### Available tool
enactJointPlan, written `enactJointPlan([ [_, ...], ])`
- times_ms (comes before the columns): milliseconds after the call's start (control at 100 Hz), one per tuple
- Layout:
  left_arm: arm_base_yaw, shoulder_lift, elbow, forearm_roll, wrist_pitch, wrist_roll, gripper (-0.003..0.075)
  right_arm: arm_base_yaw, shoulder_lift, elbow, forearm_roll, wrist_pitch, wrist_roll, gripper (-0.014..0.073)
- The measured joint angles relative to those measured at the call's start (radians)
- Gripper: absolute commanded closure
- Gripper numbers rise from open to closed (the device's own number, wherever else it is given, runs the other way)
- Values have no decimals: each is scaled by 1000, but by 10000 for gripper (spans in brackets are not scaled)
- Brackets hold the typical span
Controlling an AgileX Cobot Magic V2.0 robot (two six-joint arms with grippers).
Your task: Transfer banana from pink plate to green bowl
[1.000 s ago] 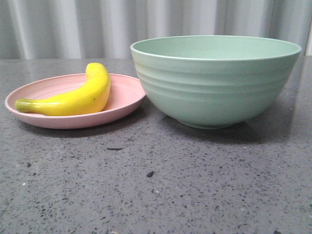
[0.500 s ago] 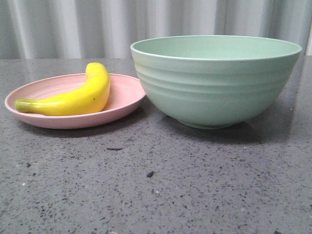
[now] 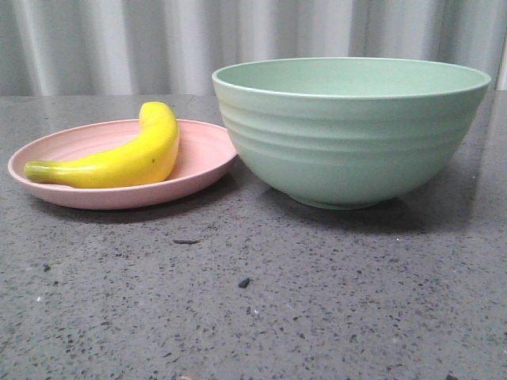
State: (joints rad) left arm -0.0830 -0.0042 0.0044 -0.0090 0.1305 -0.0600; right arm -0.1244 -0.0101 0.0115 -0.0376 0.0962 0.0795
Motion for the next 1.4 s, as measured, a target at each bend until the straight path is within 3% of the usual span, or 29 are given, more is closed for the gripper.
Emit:
enactJointPlan([
  [1400,0,10,0,-24,15,0,741,0,0,0,69,-1,2,657],
])
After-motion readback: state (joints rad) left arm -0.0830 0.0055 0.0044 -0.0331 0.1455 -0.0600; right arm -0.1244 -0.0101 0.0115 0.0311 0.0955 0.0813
